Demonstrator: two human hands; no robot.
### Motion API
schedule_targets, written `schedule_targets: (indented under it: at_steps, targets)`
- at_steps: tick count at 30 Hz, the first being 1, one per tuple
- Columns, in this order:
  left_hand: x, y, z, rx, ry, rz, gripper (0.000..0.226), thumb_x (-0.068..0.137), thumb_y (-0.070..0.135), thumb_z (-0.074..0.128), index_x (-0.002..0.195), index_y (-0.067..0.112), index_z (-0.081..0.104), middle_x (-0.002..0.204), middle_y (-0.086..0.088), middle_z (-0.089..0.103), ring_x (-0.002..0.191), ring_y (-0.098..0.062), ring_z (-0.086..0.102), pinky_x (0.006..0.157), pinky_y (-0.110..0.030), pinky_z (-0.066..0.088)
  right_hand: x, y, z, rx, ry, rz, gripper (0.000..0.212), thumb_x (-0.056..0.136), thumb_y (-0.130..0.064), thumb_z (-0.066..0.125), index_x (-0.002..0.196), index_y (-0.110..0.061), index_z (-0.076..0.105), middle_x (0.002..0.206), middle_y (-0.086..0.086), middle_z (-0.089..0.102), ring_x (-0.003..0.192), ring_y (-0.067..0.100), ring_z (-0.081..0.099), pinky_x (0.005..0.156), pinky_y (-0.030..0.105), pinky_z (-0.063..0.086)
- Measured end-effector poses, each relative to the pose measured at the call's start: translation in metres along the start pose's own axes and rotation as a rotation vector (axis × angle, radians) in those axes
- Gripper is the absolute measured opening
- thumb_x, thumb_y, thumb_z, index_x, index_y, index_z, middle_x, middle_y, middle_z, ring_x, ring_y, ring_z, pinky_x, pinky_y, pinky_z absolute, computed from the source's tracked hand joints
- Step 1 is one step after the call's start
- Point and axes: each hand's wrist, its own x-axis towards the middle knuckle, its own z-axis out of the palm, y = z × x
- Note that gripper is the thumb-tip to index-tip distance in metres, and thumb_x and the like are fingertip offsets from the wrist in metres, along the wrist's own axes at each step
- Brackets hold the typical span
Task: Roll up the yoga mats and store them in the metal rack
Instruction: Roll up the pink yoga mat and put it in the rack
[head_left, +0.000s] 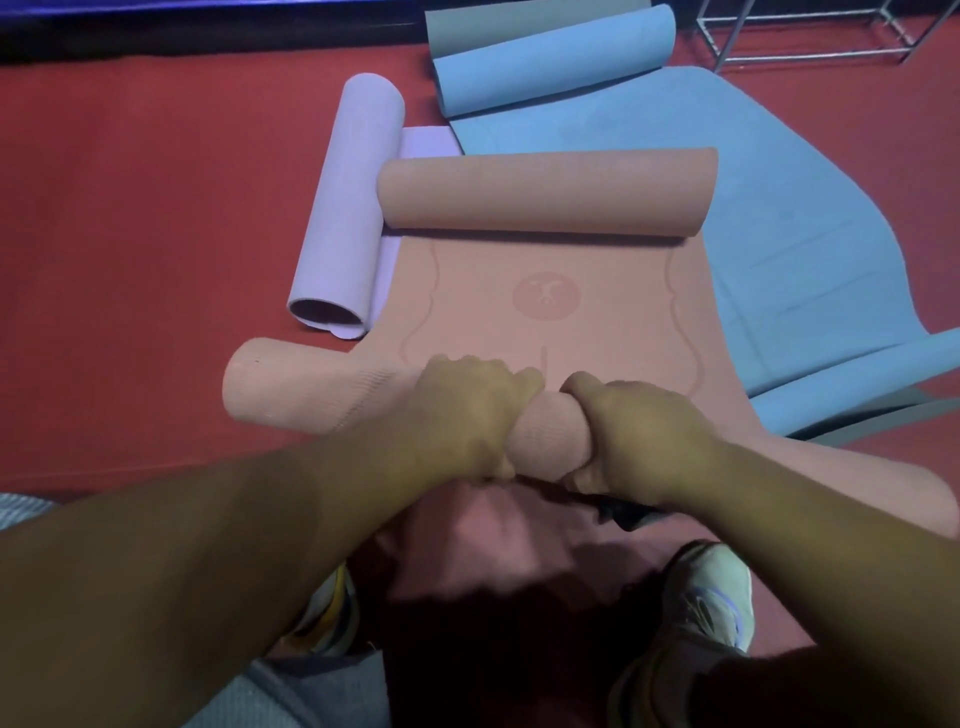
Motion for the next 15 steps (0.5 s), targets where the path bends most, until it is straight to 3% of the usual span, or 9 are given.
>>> schedule_targets:
  at_steps: [3, 5, 7, 9, 13, 15]
  targets:
    - [0.003, -0.008, -0.006, -0.083, -0.075, 0.002, 0.066, 0.057, 0.059, 0.082, 0.111, 0.039, 0.048, 0.104, 0.011, 0.062, 0.101, -0.020, 0.063, 0.075, -0.035, 0.047, -0.001, -0.011, 0.013, -0.179, 0.055, -0.027, 0.091, 0.054, -0.063, 0.082, 0.125, -0.032, 0.035, 0.110, -0.002, 0.058, 0.102, 0.028, 0.058, 0.075, 0.039, 0.042]
    - [0.002, -0.009, -0.005, -0.138, -0.100, 0.011, 0.080, 0.057, 0.059, 0.082, 0.127, 0.042, 0.046, 0.113, 0.011, 0.061, 0.108, -0.020, 0.061, 0.082, -0.036, 0.050, 0.000, -0.011, 0.011, -0.166, 0.045, -0.025, 0.078, 0.059, -0.061, 0.080, 0.117, -0.030, 0.038, 0.101, -0.002, 0.062, 0.093, 0.028, 0.062, 0.069, 0.035, 0.041]
    - [-0.003, -0.006, -0.001, -0.108, -0.044, 0.040, 0.109, 0.059, 0.062, 0.082, 0.150, 0.046, 0.024, 0.128, 0.007, 0.056, 0.118, -0.022, 0.056, 0.092, -0.041, 0.047, 0.003, -0.004, 0.004, -0.080, 0.004, -0.017, 0.068, 0.064, -0.057, 0.078, 0.116, -0.030, 0.043, 0.092, -0.003, 0.065, 0.085, 0.027, 0.065, 0.066, 0.035, 0.050]
    - [-0.006, -0.002, 0.007, -0.016, 0.022, 0.058, 0.117, 0.062, 0.065, 0.081, 0.154, 0.042, 0.013, 0.131, 0.003, 0.053, 0.119, -0.024, 0.054, 0.096, -0.043, 0.044, 0.004, -0.002, -0.002, -0.026, -0.031, -0.008, 0.069, 0.064, -0.057, 0.078, 0.119, -0.031, 0.046, 0.093, -0.004, 0.066, 0.086, 0.026, 0.066, 0.071, 0.036, 0.055]
    - [0.003, -0.006, 0.004, -0.071, -0.057, 0.017, 0.081, 0.064, 0.061, 0.080, 0.133, 0.036, 0.045, 0.119, 0.008, 0.062, 0.109, -0.021, 0.060, 0.086, -0.037, 0.051, 0.001, -0.013, 0.008, -0.159, 0.018, -0.008, 0.094, 0.058, -0.065, 0.080, 0.133, -0.032, 0.035, 0.117, -0.001, 0.058, 0.107, 0.028, 0.059, 0.084, 0.040, 0.046]
    - [0.006, -0.011, -0.002, -0.125, -0.097, 0.032, 0.074, 0.062, 0.060, 0.081, 0.126, 0.038, 0.051, 0.112, 0.012, 0.062, 0.106, -0.019, 0.061, 0.084, -0.037, 0.053, 0.000, -0.018, 0.014, -0.196, 0.035, -0.003, 0.097, 0.055, -0.064, 0.082, 0.131, -0.030, 0.033, 0.117, 0.001, 0.058, 0.107, 0.029, 0.058, 0.081, 0.040, 0.043]
